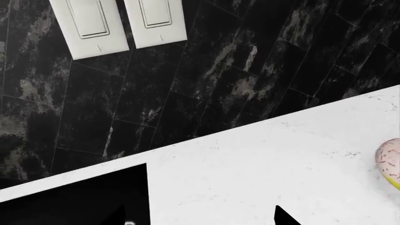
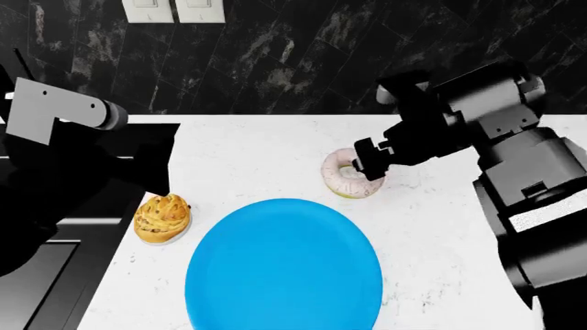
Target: Place the pastries on the plates.
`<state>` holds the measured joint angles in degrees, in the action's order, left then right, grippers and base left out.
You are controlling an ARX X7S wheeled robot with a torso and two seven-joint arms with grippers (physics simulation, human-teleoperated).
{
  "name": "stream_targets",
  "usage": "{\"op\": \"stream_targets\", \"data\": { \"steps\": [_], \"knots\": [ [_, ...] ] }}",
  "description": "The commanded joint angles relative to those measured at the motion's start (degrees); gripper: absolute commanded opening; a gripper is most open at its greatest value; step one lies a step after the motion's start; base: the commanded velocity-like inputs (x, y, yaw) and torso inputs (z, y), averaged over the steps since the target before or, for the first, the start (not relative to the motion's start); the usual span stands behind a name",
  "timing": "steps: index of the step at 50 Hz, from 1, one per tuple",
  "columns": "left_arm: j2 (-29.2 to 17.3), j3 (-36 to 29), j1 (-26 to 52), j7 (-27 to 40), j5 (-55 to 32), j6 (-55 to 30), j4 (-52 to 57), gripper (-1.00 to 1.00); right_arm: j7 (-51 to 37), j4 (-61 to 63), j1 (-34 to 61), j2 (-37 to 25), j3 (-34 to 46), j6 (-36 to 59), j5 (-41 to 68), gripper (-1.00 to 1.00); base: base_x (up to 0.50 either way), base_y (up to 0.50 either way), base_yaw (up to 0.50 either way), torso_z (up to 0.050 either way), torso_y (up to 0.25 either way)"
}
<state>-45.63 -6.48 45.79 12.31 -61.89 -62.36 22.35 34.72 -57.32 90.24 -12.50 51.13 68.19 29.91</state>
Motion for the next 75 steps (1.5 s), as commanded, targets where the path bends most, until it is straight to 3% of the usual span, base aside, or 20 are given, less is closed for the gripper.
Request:
{"op": "stream_targets", "data": {
  "steps": [1,11,15,20,34,52,71,72,75],
  "knots": [
    [-1.2,1.1,-0.6,-0.2,-1.0,0.1,0.5,1.0,-6.3,20.0,1.1,-6.0,-7.8,8.7,2.7,-1.0,0.0,0.0,0.0,0.0,0.0],
    [-1.0,0.6,-0.5,0.3,-0.8,0.0,0.6,1.0,-7.3,40.2,0.4,-12.2,-10.3,20.7,10.3,-1.0,0.0,0.0,0.0,0.0,0.0],
    [0.4,-1.1,0.6,0.8,0.3,-0.1,-0.1,1.0,-15.8,45.6,1.4,-15.4,-8.2,21.7,25.9,-1.0,0.0,0.0,0.0,0.0,0.0],
    [-1.2,0.3,-0.2,0.4,-0.9,-0.2,0.7,1.0,-28.6,50.5,1.9,-17.7,-6.0,21.5,45.5,-1.0,0.0,0.0,0.0,0.0,0.0],
    [0.4,-0.6,-0.4,1.6,-0.2,0.4,0.5,1.0,-46.0,58.2,-1.6,-17.8,-1.7,19.3,66.6,-1.0,0.0,0.0,0.0,0.0,0.0],
    [-1.0,0.3,-2.1,0.0,-0.3,2.0,0.5,1.0,-42.6,55.2,-5.4,-11.6,3.7,13.1,60.0,-1.0,0.0,0.0,0.0,0.0,0.0],
    [-2.0,0.9,-3.0,-0.3,-1.0,2.3,1.1,1.0,-40.6,55.2,-9.8,-11.8,7.7,10.3,56.1,-1.0,0.0,0.0,0.0,0.0,0.0],
    [-1.9,0.7,-2.8,-0.4,-0.8,2.3,0.9,1.0,-40.8,55.3,-9.5,-11.8,7.5,10.5,56.6,1.0,0.0,0.0,0.0,0.0,0.0],
    [-1.6,0.2,-2.2,-0.3,-0.5,2.2,0.6,1.0,-41.4,55.2,-9.0,-11.9,7.1,10.8,57.8,1.0,0.0,0.0,0.0,0.0,0.0]
  ]
}}
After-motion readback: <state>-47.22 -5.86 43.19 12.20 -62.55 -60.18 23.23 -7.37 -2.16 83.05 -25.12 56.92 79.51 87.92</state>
